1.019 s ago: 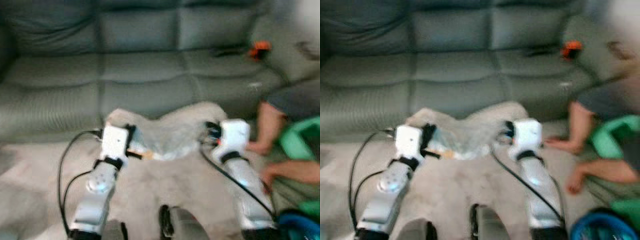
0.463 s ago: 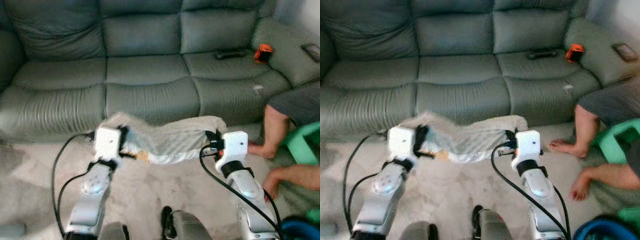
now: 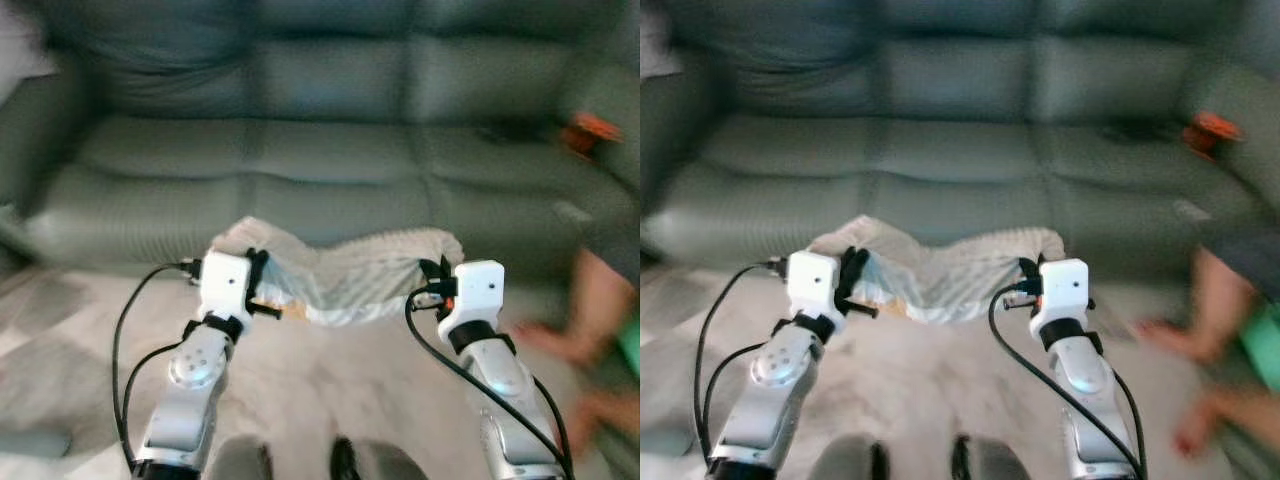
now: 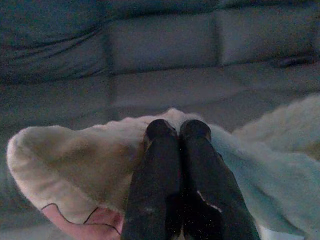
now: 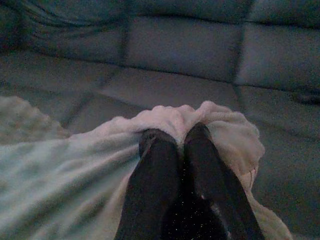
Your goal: Move the pillow to the sofa
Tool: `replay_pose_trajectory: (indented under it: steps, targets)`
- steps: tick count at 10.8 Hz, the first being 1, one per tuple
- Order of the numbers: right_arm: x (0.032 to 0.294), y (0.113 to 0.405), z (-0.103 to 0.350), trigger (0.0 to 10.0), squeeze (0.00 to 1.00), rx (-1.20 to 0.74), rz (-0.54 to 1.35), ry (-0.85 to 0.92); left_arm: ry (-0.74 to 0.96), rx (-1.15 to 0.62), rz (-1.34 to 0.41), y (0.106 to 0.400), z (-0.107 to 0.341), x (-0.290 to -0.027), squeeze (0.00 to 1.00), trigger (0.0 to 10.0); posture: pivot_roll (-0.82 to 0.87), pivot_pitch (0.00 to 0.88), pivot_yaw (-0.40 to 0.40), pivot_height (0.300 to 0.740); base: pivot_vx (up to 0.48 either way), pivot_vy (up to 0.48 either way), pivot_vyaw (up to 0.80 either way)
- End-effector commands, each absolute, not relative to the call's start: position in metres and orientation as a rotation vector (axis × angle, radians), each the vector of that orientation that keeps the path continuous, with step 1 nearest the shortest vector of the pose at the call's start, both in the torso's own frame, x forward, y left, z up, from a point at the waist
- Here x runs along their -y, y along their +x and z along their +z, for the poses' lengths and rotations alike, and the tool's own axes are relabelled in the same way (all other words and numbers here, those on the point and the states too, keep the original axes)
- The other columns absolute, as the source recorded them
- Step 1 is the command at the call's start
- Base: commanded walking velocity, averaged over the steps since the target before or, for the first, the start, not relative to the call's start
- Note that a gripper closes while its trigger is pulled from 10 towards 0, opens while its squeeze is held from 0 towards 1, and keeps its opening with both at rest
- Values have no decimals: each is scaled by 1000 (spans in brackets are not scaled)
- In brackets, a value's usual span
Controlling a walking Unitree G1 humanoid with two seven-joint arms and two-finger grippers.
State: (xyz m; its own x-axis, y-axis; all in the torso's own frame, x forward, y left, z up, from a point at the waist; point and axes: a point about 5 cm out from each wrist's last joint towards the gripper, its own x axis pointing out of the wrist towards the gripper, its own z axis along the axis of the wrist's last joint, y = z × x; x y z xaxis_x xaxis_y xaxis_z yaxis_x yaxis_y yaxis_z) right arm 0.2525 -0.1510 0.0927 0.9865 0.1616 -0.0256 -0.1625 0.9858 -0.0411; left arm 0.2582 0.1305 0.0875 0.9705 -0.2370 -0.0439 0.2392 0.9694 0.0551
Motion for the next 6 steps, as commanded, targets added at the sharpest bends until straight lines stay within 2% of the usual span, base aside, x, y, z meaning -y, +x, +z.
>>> replay_pose_trajectory:
  steps: [1,3,6]
  targets:
    - [150,252,98,10000,0,4,177,-53,58,-18,-266,260,92,-125,0,10000,-74,170,-26,740,480,0,0]
    - [150,254,99,10000,0,9,182,-62,54,-21,-274,260,91,-122,0,10000,-75,171,-27,740,480,0,0]
    - [146,255,99,10000,0,10,188,-58,52,-27,-279,260,90,-121,0,10000,-75,171,-27,740,480,0,725]
